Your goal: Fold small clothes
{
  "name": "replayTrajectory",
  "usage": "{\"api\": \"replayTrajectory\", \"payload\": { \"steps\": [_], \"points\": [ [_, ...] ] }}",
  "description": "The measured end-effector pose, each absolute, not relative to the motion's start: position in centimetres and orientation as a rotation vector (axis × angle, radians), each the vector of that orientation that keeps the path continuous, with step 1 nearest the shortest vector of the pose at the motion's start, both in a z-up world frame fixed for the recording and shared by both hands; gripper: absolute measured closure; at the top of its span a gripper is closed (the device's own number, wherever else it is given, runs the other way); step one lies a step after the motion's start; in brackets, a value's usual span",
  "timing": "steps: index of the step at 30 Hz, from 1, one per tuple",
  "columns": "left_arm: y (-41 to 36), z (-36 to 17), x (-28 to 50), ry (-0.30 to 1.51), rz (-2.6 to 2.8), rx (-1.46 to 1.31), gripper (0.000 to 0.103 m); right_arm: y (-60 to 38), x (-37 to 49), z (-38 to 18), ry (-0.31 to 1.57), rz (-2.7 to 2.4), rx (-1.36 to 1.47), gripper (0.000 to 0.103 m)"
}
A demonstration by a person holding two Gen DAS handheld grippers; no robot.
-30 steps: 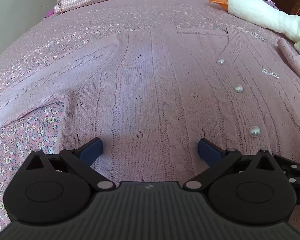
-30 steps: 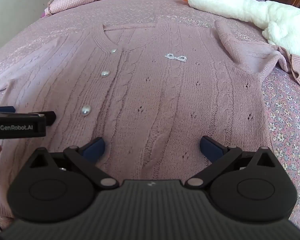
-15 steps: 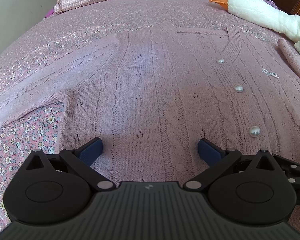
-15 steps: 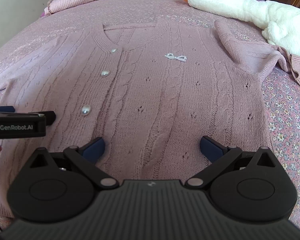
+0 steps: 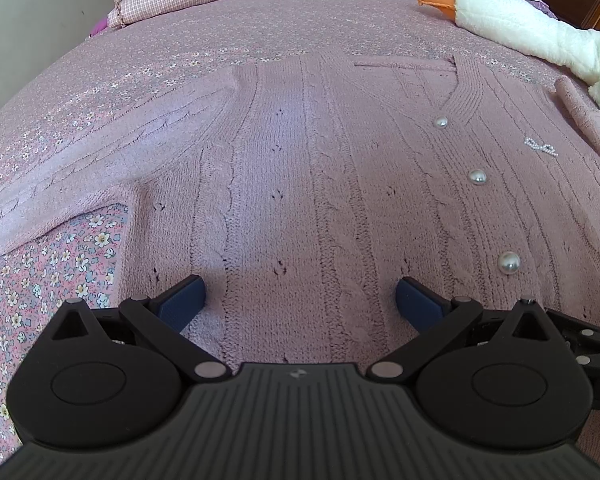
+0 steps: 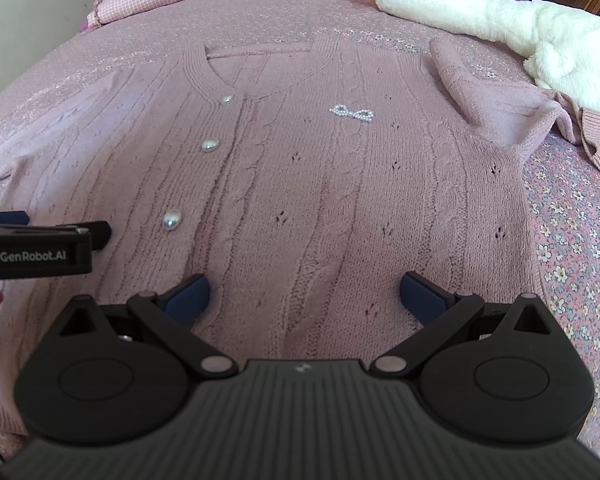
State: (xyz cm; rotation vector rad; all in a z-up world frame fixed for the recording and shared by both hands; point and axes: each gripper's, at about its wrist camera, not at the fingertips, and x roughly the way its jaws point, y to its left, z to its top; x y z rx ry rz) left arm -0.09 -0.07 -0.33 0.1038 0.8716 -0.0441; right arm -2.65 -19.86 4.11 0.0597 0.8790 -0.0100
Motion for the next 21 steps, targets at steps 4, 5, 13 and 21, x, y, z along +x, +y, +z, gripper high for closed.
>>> {"api": "replayTrajectory", "payload": {
  "steps": [4,5,13,21],
  "points": [
    [-0.05,-0.31,-0.08,0.875,-0.045,0.103,0.0,-19.9,-2.52,4.21,0.888,-0.011,0.06,0.0],
    [-0.06,-0.31,-0.05,0.876,-0.044,0.102,0.0,-19.92,-2.45,4.23,0.891,-0.011,0.06,0.0],
    [-0.05,-0.33,-0.02,0.878,-0.044,0.099,0.0,-19.9,-2.44,4.15,0.894,-0.012,0.058,0.0],
    [-0.01,-0.29,0.01,0.879,-0.045,0.099,0.0,-19.87,-2.38,4.15,0.894,-0.011,0.058,0.0]
  ]
}}
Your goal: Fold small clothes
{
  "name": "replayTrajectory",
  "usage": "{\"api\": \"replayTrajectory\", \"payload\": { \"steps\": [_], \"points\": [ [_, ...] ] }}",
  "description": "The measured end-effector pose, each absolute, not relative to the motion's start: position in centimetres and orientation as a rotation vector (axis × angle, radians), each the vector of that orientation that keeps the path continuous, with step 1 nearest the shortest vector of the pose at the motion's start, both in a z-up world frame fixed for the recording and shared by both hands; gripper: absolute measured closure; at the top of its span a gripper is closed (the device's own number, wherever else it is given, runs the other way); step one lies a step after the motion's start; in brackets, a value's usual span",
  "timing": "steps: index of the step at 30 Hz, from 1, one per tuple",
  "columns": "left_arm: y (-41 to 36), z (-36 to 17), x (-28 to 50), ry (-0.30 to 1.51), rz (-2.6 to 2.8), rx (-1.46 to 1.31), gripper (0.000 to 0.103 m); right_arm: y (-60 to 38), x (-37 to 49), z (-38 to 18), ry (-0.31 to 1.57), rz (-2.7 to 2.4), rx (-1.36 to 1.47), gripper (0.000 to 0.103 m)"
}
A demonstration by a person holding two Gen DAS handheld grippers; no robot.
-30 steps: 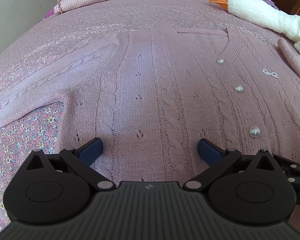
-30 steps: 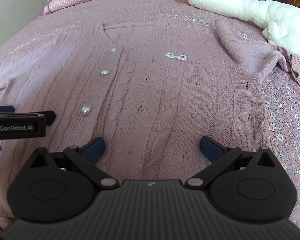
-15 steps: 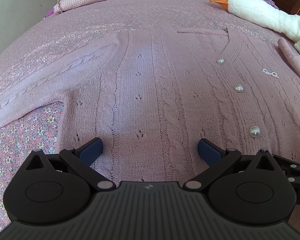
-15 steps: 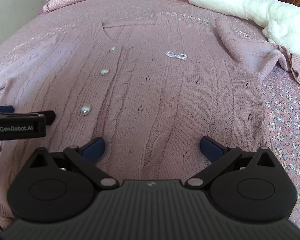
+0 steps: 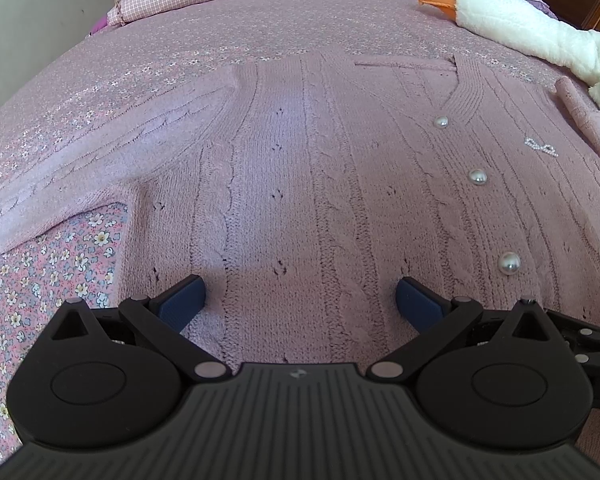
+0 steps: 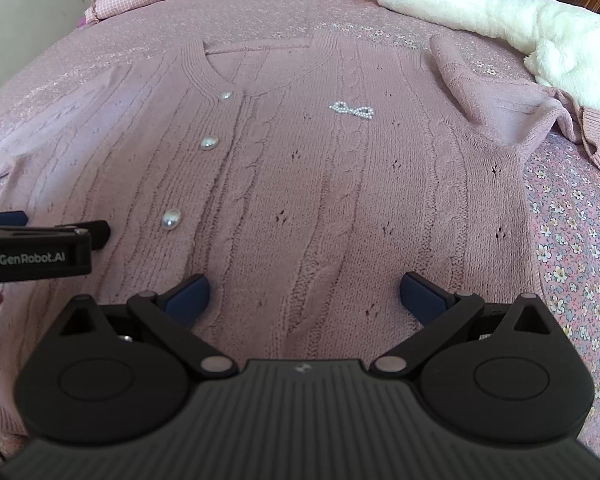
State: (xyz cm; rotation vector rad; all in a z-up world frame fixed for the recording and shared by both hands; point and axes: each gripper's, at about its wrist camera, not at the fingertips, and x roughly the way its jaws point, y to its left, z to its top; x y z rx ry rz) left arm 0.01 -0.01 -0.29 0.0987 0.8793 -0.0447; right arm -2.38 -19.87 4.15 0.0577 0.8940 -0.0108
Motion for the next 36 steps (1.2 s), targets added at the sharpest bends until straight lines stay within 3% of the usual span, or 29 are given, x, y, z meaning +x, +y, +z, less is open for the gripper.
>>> {"api": "replayTrajectory", "payload": {
  "steps": [36],
  "points": [
    [0.14,-0.22,0.62,0.905,-0.057,0.091,0.0,-20.01,-2.18,4.15,0.909,0.003,0.064,0.0]
  ]
}}
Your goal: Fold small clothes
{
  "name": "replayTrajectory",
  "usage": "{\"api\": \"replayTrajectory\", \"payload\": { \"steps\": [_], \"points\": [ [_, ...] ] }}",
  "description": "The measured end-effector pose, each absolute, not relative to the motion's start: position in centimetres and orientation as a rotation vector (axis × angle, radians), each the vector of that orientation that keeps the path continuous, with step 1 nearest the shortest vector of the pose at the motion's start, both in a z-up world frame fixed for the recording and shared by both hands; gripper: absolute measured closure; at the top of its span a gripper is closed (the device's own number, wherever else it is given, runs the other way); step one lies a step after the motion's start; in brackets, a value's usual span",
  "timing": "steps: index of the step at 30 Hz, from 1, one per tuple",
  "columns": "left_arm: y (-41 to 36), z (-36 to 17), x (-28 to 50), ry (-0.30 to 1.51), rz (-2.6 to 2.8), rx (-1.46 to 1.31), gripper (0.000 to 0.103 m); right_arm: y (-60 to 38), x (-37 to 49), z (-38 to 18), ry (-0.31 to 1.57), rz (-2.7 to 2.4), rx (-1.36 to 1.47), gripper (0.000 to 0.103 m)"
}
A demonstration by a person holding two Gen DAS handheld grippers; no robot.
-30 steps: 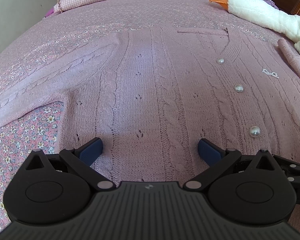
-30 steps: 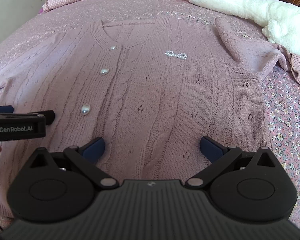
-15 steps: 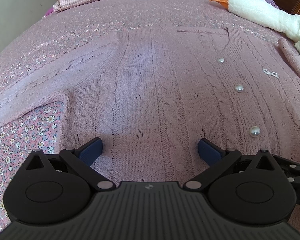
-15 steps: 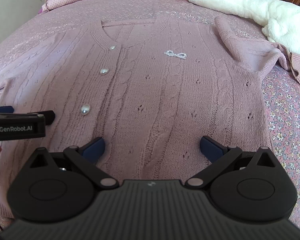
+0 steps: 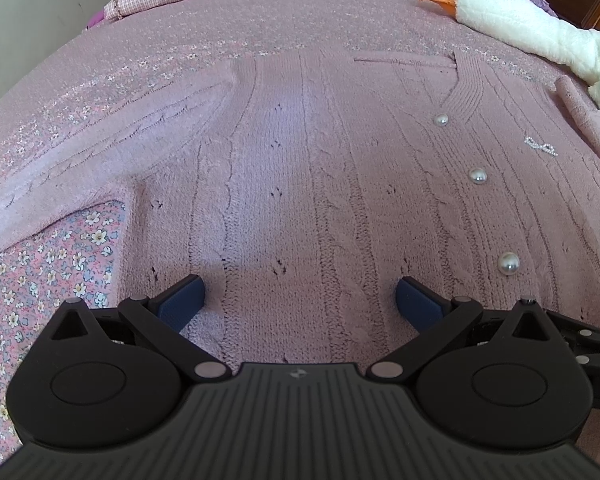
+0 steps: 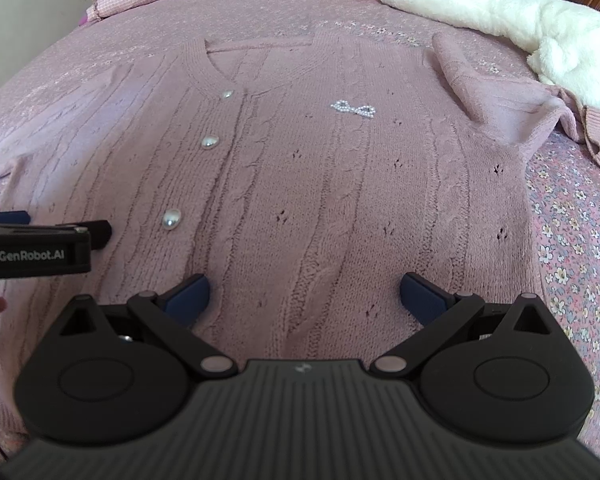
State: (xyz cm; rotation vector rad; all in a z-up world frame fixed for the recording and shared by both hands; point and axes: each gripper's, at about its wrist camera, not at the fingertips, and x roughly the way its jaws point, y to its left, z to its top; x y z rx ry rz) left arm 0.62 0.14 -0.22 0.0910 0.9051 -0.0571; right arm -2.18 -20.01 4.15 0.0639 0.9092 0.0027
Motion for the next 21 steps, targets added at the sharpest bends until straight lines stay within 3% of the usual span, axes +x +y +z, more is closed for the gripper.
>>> {"api": "replayTrajectory", "payload": {
  "steps": [9,21],
  "points": [
    [0.2,0.5,1.1,0.932,-0.064,0.091,0.0,-21.5,-1.9,5.4,0.927,0.049,0.145,0.0],
    [-1.4,3.6,1.1,0.874,-0.092,0.068,0.0,-27.6,-0.1,8.8,0.811,-0.022,0.163,0.0]
  ]
}}
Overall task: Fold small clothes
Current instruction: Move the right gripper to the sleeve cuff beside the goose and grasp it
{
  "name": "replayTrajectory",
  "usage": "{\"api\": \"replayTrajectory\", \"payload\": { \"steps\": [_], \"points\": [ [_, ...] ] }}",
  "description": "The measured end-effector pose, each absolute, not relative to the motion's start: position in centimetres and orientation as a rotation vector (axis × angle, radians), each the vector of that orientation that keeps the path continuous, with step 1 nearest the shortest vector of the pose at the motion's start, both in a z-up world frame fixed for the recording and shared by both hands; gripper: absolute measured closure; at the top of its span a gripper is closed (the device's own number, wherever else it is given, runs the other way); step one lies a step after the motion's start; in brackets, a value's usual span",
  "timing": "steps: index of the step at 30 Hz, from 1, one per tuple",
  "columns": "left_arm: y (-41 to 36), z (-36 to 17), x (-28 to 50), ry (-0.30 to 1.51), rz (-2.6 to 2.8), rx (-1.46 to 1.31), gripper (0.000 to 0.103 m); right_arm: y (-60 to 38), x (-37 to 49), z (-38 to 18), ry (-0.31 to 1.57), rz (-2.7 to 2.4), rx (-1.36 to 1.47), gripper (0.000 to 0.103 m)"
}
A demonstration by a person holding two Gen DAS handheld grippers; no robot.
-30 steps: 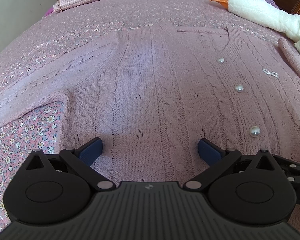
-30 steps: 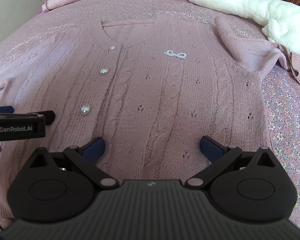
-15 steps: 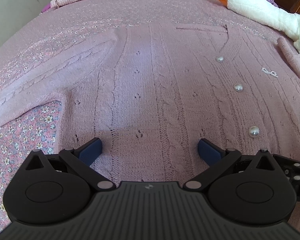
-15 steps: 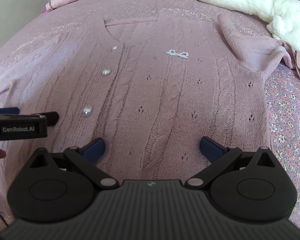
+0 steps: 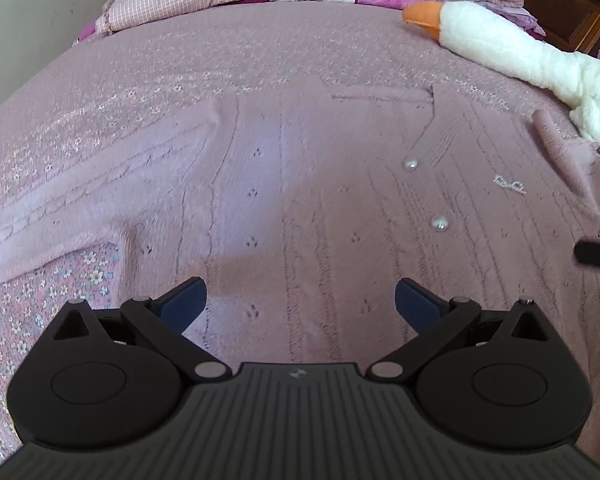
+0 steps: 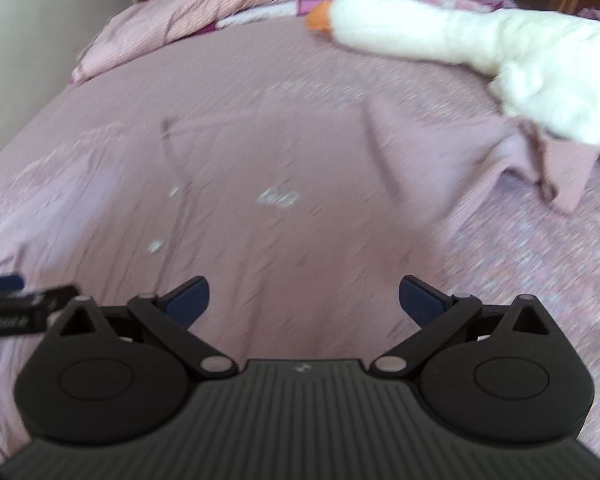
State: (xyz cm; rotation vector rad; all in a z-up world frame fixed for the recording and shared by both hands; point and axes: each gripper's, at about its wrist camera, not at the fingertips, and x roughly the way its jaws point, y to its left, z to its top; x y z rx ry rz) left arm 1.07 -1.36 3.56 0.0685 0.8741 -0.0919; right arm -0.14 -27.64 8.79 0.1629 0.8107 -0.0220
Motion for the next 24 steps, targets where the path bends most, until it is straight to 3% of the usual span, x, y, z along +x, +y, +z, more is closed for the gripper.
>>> {"api": "replayTrajectory", "payload": {
  "steps": [24],
  "points": [
    [-3.0,3.5,1.1,0.876,-0.057,0.135,0.0,-46.2,10.3,7.3,0.803,-0.462,0.116,0.0]
  ]
}}
